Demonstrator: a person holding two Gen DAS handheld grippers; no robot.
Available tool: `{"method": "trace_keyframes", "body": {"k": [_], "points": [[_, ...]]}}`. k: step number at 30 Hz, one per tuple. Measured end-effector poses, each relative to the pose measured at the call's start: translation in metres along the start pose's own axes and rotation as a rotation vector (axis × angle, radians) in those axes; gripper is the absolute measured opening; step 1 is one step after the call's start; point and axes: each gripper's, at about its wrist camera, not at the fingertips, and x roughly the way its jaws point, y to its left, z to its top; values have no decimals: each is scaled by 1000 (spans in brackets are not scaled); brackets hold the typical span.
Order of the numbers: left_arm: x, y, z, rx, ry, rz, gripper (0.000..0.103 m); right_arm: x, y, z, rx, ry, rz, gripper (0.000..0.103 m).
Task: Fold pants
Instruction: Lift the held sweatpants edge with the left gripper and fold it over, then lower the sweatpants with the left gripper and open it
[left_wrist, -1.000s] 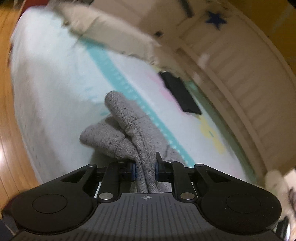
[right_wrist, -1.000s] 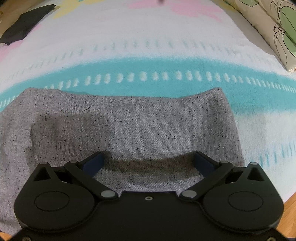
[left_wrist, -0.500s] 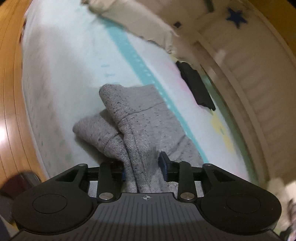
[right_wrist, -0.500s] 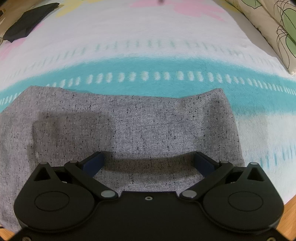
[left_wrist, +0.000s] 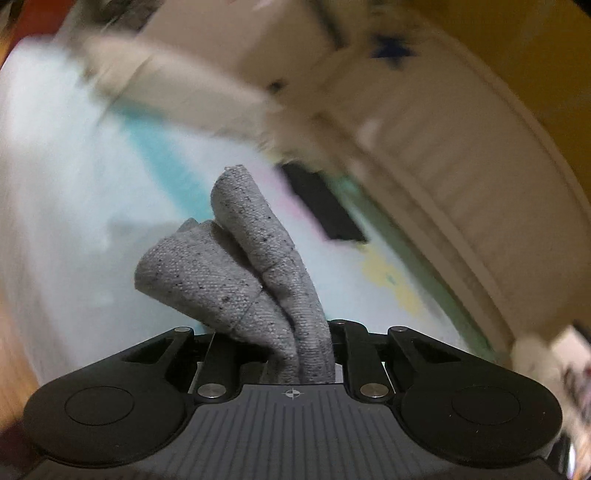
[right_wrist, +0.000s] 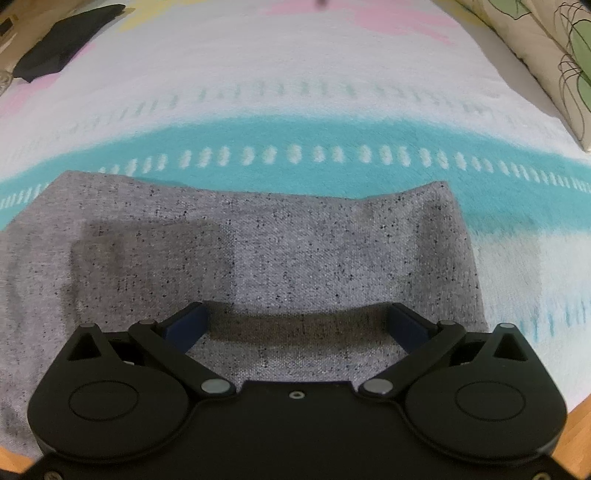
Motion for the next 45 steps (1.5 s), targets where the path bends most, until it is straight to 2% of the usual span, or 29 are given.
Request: {"method": "trace_keyframes", "body": {"k": [7,9,13,15,16,18,20,21,22,25,27,31,35,37,39,45], "points": [[-34,-99,-12,413,-94,-92,17,-9,-16,6,9,12,56,102],[-38,-127,-24,500,-92,-137,17,-15,-21,8,4,-1,56,102],[-37,-186,-70,705,-61,-277,17,-32,-37,17,0,-48,45,102],[-31,-207,-97,772,-8,-347,19,-43,-47,22,10,-79,31,102],[-23,-218,-116,815,52,-378,20,-48,-56,25,25,-99,17,102],[1,-234,-147,891,193,-399,22,-57,-72,31,58,-129,-9,102],[27,-246,-180,950,370,-405,23,-64,-91,36,97,-148,-32,102],[35,-247,-192,969,428,-397,25,-65,-100,38,115,-153,-45,102],[40,-248,-203,990,450,-392,26,-63,-104,38,131,-158,-60,102],[32,-249,-211,1057,407,-413,28,-65,-123,43,176,-178,-113,102],[25,-246,-204,1060,401,-451,28,-63,-132,45,188,-182,-121,102],[13,-235,-181,1059,417,-559,30,-62,-140,44,197,-178,-73,102],[-9,-225,-174,1120,415,-693,31,-68,-129,33,158,-193,2,102],[-19,-217,-168,1122,376,-732,31,-70,-121,29,131,-204,53,102],[-21,-215,-163,1073,358,-699,32,-70,-113,25,104,-204,114,102],[31,-205,-144,891,384,-401,32,-64,-90,11,37,-157,311,100]]}}
